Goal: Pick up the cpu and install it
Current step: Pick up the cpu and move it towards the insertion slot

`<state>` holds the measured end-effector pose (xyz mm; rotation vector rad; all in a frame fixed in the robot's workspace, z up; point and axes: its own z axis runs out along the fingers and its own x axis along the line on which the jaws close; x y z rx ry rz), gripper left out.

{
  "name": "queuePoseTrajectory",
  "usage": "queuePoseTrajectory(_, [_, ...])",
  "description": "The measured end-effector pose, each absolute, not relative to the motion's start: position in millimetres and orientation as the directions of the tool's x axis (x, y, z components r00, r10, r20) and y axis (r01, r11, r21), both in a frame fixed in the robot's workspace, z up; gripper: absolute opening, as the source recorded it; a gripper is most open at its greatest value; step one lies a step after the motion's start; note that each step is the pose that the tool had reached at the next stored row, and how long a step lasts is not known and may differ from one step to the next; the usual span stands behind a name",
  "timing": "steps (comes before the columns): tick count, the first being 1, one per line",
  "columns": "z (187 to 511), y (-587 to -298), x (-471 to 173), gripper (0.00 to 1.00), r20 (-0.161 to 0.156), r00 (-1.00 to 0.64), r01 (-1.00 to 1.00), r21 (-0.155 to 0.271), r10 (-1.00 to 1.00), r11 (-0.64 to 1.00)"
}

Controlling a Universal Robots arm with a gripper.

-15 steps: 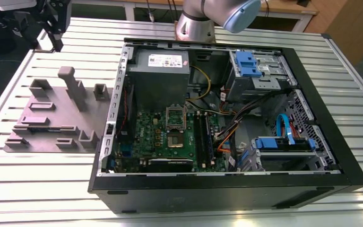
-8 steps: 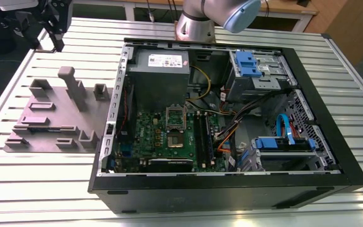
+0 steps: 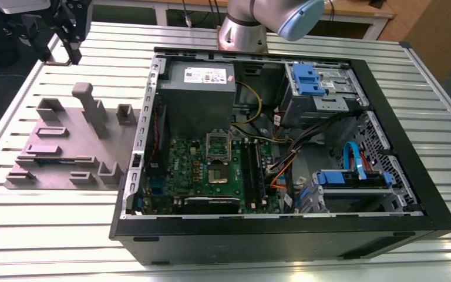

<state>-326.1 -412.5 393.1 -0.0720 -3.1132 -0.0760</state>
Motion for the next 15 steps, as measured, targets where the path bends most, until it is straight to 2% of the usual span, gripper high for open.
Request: queuePoseTrajectory(15, [393.2, -412.5, -322.4, 0.47, 0.028, -0.999, 0.047, 0.048, 0.046, 0.998])
